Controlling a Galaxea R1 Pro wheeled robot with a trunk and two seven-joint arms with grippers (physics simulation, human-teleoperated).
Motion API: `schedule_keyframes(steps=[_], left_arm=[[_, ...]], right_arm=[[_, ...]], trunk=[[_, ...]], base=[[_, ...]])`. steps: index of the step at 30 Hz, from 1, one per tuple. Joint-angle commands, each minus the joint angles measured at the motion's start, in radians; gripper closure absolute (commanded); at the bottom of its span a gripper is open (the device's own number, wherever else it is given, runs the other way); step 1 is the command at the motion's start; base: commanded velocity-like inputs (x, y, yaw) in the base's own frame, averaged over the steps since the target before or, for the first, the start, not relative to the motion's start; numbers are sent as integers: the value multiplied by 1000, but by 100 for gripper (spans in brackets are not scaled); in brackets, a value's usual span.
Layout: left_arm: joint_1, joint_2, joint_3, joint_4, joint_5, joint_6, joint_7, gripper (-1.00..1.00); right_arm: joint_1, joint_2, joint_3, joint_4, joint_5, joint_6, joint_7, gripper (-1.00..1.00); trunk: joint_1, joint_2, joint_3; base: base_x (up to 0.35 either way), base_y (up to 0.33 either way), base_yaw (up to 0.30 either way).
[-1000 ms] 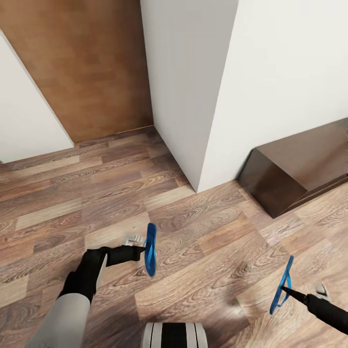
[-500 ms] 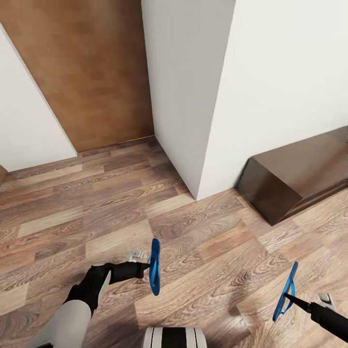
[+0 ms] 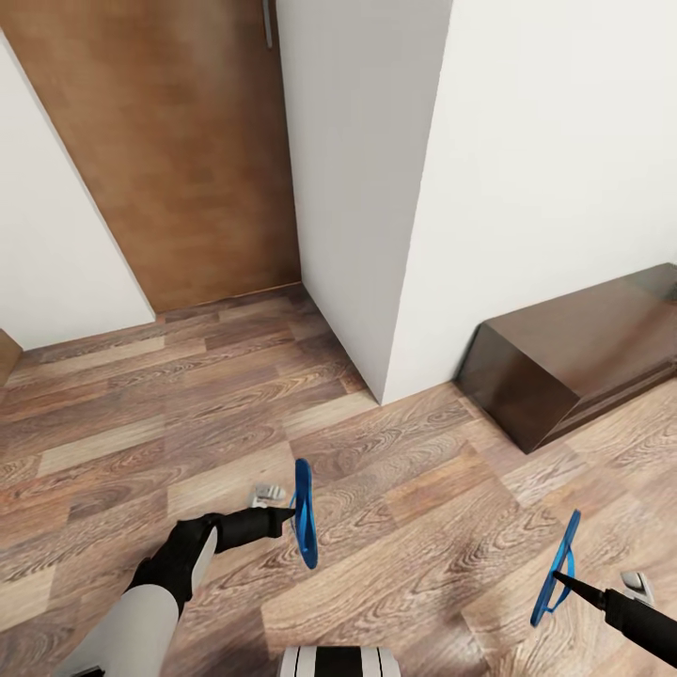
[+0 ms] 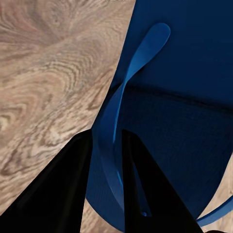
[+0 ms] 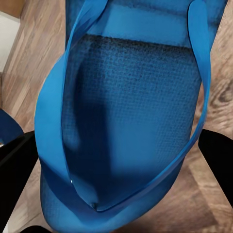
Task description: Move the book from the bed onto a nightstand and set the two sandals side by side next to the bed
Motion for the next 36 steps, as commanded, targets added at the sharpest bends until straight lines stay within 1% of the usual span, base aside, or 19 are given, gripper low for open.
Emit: schedule_keyframes(steps=[1, 8, 16, 36], left_arm=[[-1, -2, 8, 4, -8, 8, -5, 100], [-1, -2, 8, 31, -10, 7, -2, 100], [-1, -6, 7, 33, -9, 7, -2, 100], [-1, -6, 7, 36, -9, 7, -2, 100]], right_arm=[[0, 0, -1, 0, 0, 10, 4, 100], [0, 0, 0, 1, 0, 9, 3, 100], [0, 0, 0, 1, 0, 10, 3, 100], [0, 0, 0, 1, 0, 8, 2, 100]], trunk=[[-1, 0, 3], [-4, 2, 30], [-7, 3, 61], [-16, 8, 139]], base=[[0, 0, 0], [0, 0, 0], [0, 0, 0], [0, 0, 0]])
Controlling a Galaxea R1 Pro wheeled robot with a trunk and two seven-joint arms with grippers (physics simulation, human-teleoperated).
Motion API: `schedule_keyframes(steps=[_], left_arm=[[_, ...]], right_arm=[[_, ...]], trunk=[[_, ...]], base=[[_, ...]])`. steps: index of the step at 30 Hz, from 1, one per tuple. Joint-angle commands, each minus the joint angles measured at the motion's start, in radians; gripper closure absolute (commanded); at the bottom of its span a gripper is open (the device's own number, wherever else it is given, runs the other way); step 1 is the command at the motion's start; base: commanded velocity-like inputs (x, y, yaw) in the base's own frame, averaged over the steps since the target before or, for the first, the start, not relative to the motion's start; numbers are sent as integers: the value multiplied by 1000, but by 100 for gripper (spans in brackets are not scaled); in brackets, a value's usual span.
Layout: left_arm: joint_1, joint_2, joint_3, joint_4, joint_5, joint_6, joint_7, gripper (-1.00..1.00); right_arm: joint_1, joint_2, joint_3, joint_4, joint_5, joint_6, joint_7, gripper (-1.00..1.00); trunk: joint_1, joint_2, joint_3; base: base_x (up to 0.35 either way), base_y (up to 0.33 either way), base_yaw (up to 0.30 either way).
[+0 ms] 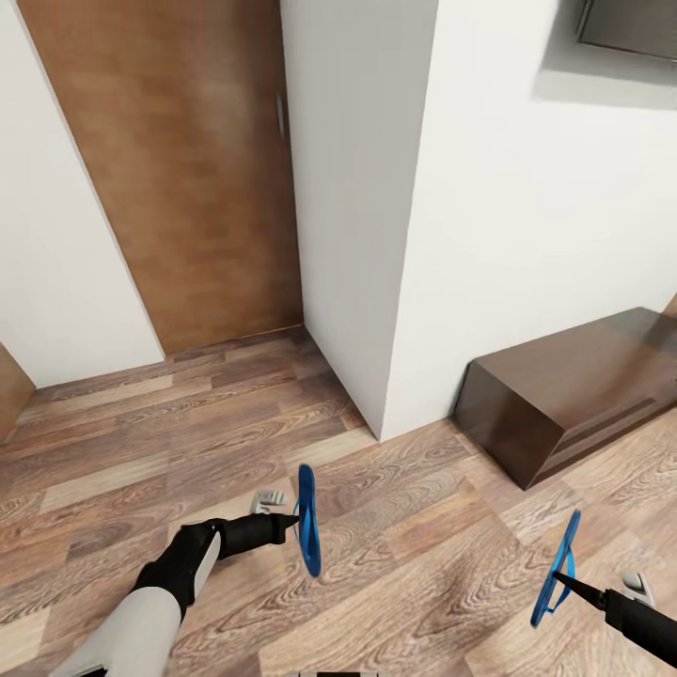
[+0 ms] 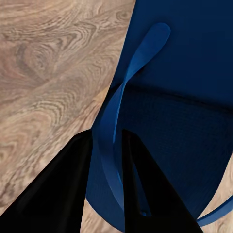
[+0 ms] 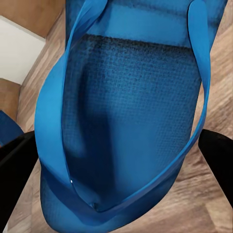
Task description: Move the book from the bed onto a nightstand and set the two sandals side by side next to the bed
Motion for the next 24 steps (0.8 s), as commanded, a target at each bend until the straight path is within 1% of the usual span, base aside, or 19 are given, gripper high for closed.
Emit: schedule_keyframes(steps=[1, 10, 11, 16, 18, 20, 21, 23, 24], left_arm=[[-1, -1, 8, -2, -7, 9, -5, 100], [-1, -3, 7, 8, -8, 9, -5, 100], [-1, -3, 6, 22, -9, 9, -5, 100], [-1, -3, 6, 31, -9, 8, -5, 100], [-1, -3, 7, 34, -8, -3, -5, 100], [-1, -3, 8, 45, -8, -14, -4, 100], [-1, -1, 9, 63, -8, -29, -3, 100], [-1, 2, 9, 81, -9, -46, 0, 100], [-1, 7, 9, 94, -9, -59, 10, 100]], right_arm=[[0, 0, -1, 0, -1, 9, 3, 100], [0, 0, -1, 0, -1, 10, 3, 100], [0, 0, -1, 0, -1, 10, 2, 100], [0, 1, -1, 0, -1, 9, -2, 100], [0, 2, -1, 2, -1, 8, -9, 100], [0, 10, -1, 2, -1, 8, -11, 100], [0, 26, -1, 2, -1, 8, -12, 100], [0, 38, -1, 2, -1, 7, -20, 100], [0, 48, -1, 2, -1, 7, -46, 100]], trunk=[[-1, 0, 3], [-5, 2, 38], [-8, 9, 41], [-28, 44, 57], [-35, 58, 63], [-43, 72, 69], [-47, 79, 72], [-54, 93, 79], [-58, 100, 82]], base=[[0, 0, 0], [0, 0, 0], [0, 0, 0], [0, 0, 0], [0, 0, 0], [0, 0, 0], [0, 0, 0], [0, 0, 0], [0, 0, 0]])
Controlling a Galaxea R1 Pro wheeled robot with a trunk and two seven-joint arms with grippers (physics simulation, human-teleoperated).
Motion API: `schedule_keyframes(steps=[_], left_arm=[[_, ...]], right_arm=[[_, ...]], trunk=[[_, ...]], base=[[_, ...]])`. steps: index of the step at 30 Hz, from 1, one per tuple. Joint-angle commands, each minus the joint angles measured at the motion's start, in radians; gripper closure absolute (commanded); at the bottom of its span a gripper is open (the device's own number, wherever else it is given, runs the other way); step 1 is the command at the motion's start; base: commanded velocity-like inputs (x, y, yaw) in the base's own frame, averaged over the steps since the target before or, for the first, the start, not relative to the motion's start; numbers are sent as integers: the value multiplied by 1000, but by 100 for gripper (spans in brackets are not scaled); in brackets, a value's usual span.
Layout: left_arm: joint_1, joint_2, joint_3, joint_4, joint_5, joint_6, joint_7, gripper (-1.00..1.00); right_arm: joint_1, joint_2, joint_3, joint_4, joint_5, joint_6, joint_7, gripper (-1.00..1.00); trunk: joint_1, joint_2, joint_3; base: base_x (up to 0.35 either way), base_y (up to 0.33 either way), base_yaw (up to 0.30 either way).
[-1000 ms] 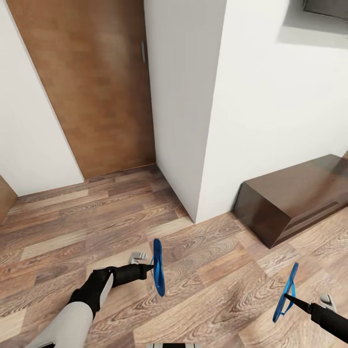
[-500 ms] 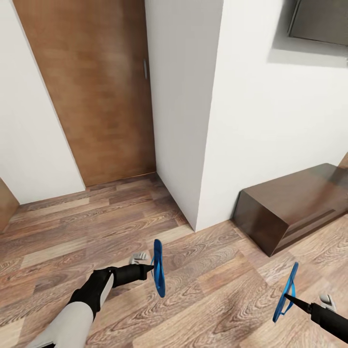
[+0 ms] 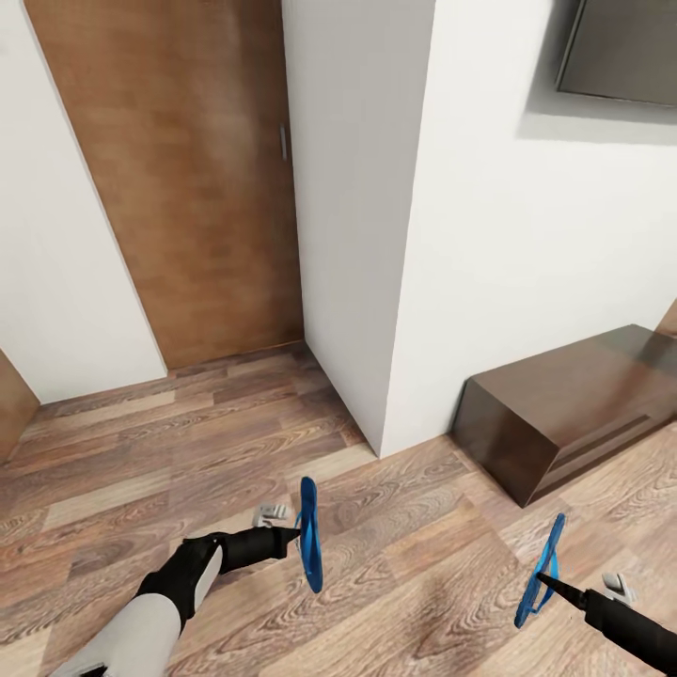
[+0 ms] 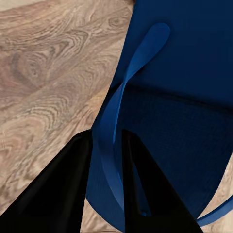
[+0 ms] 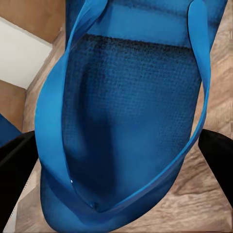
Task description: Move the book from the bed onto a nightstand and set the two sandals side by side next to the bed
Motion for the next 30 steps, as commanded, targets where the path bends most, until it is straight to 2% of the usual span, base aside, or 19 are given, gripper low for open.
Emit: schedule_keyframes(steps=[1, 3, 4, 6, 8, 11, 12, 18, 24, 30], left_arm=[[0, 21, 9, 40, -5, -6, 38, 100], [0, 35, 9, 92, -4, -38, 77, 100], [0, 54, 9, 138, -4, -84, 102, 100], [0, 74, 10, 200, -4, -133, 124, 100], [0, 106, 9, 254, -3, -174, 144, 100], [2, 144, 9, 334, -2, -249, 165, 100], [4, 149, 9, 350, -1, -267, 171, 100], [56, 157, 9, 378, -1, -309, 220, 100], [89, 156, 9, 380, 0, -358, 229, 100], [95, 154, 9, 380, 1, -380, 251, 100]], right_arm=[[0, 22, -1, 0, -2, 9, -81, 100], [-1, 52, 0, -1, 0, 9, -142, 100], [-1, 70, 1, -1, 15, 9, -171, 100], [0, 86, 1, -1, 61, 9, -185, 100], [0, 95, 2, -1, 113, 9, -190, 100], [-1, 133, 1, -1, 147, 9, -192, 100], [-1, 144, 1, -1, 150, 9, -193, 100], [0, 182, 0, 0, 156, 9, -237, 100], [-1, 187, 0, 0, 156, 9, -248, 100], [-1, 188, 0, 0, 156, 9, -247, 100]], trunk=[[-4, 7, 2], [-12, 21, 9], [-16, 28, 12], [-23, 42, 18], [-31, 56, 24], [-42, 77, 34], [-46, 84, 37], [-69, 126, 56], [-92, 168, 74], [-115, 210, 93]], base=[[0, 0, 0], [0, 0, 0], [0, 0, 0], [0, 0, 0], [0, 0, 0], [0, 0, 0], [0, 0, 0], [0, 0, 0], [0, 0, 0], [0, 0, 0]])
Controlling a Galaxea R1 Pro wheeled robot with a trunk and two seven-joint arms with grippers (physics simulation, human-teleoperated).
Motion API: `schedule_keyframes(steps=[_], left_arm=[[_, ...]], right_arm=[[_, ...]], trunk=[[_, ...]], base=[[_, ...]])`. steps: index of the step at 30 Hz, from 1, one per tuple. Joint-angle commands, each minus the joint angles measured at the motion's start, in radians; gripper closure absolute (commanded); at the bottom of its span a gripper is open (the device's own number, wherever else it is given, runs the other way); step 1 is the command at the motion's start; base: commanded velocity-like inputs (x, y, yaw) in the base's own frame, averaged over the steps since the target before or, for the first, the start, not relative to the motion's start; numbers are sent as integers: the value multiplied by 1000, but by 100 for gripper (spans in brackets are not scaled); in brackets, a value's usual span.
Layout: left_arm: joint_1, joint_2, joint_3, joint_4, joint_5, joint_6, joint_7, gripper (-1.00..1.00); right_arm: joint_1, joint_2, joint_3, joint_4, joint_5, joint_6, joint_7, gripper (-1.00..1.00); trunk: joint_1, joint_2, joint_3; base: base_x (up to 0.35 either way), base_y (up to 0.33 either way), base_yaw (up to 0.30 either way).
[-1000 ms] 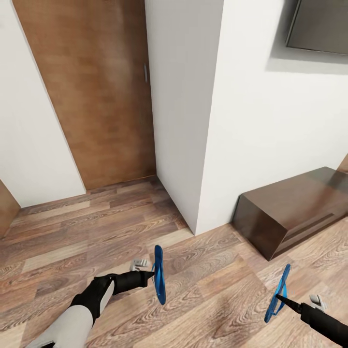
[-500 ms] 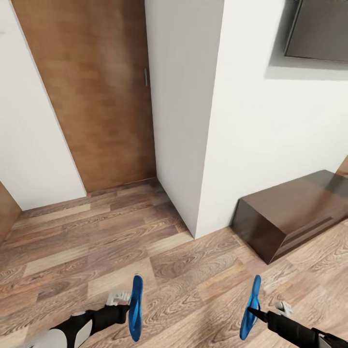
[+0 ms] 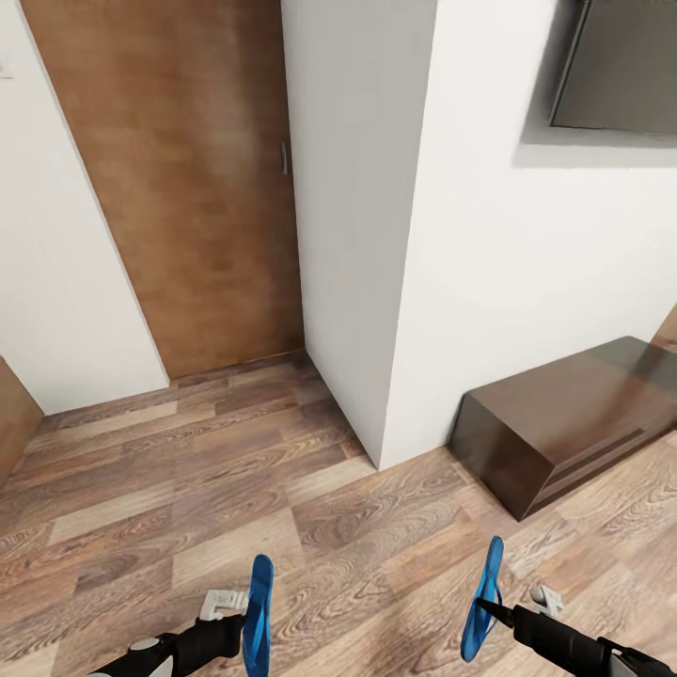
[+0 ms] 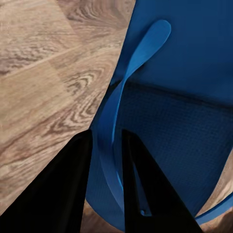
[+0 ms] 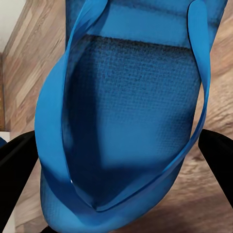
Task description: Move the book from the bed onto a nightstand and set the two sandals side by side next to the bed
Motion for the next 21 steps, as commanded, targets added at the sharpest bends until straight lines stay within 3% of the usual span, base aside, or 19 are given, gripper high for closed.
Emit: schedule_keyframes(steps=[1, 6, 11, 17, 21], left_arm=[[0, 0, 6, 1, -12, -9, 4, 100], [26, 0, 6, 1, -12, -13, 22, 100], [74, -1, 6, 1, -13, -14, 36, 100], [90, -11, 7, 1, -12, -27, 69, 100], [107, -9, 7, 1, -12, -50, 71, 100]], right_arm=[[0, 0, -1, 0, -3, 9, 3, 100], [0, 2, -2, 2, -3, 9, 3, 100], [1, 94, -2, 97, -3, 8, 1, 100], [4, 145, -2, 119, -3, 7, -9, 100], [44, 188, -1, 117, -2, -11, -27, 100]], trunk=[[-4, 7, 2], [-23, 42, 18], [-42, 77, 34], [-65, 119, 53], [-81, 147, 65]], base=[[0, 0, 0], [0, 0, 0], [0, 0, 0], [0, 0, 0], [0, 0, 0]])
